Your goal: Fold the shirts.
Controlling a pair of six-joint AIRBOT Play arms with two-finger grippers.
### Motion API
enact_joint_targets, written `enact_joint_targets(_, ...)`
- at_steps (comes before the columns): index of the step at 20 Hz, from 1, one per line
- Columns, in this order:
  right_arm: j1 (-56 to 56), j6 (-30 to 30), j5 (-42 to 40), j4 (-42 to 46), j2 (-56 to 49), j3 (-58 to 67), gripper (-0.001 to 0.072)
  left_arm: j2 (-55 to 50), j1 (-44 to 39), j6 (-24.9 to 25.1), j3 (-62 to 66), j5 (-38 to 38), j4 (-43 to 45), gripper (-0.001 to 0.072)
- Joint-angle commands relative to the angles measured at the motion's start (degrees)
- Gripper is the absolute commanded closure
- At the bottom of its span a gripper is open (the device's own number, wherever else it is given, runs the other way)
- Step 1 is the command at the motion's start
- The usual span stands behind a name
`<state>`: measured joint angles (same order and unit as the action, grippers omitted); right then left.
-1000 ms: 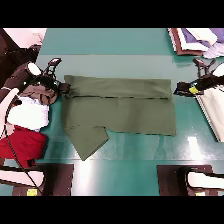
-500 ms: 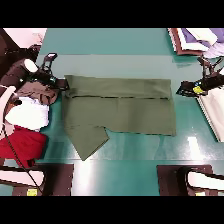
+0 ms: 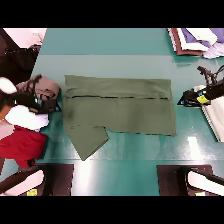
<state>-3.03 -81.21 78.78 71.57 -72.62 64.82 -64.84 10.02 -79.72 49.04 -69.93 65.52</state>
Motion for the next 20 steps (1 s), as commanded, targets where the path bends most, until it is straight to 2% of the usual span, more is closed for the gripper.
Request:
enact_joint_targets(1, -0.1, 0.8, -1.4, 0.0, 5.0, -3.9, 0.0304, 9.2, 0.4, -1.1, -16.1, 0.5, -10.1, 0.0120)
enact_joint_targets(6, -0.1, 0.8, -2.4, -0.1, 7.8, -4.0, 0.0304, 12.4, 0.4, -0.4, -26.2, 0.4, -12.9, 0.0120)
enact_joint_targets(9, -0.1, 0.7, -2.7, -0.1, 8.2, -3.6, 0.0304, 12.4, 0.4, 2.3, -27.6, 1.1, -16.3, 0.0120)
enact_joint_targets(12, -0.1, 0.7, -2.7, -0.1, 8.1, -2.4, 0.0304, 12.3, -1.6, 2.7, -28.1, 5.1, -17.2, 0.0120)
enact_joint_targets(15, -0.1, 0.7, -2.3, -1.5, 8.1, -2.0, 0.0304, 12.0, -9.2, 2.0, -28.1, 11.6, -18.0, 0.0123)
enact_joint_targets(16, -0.1, 0.7, -1.6, -1.4, 8.1, -2.0, 0.0304, 12.0, -11.1, 1.1, -28.1, 13.5, -18.0, 0.0243)
enact_joint_targets(17, -0.4, 0.7, -0.6, -1.4, 8.1, -2.0, 0.0304, 12.0, -11.6, 0.1, -27.9, 14.0, -18.0, 0.0437)
enact_joint_targets(18, -1.0, 0.7, 0.9, -1.5, 8.1, -2.3, 0.0304, 12.0, -11.7, 0.0, -27.4, 13.8, -18.0, 0.0575)
enact_joint_targets(19, -2.2, 0.7, 2.3, -1.4, 8.2, -3.2, 0.0304, 12.2, -11.7, 0.2, -26.9, 13.3, -17.9, 0.0683)
enact_joint_targets(20, -3.9, 0.7, 3.5, -1.4, 8.4, -5.0, 0.0304, 12.5, -11.7, 0.2, -26.2, 12.5, -17.9, 0.0684)
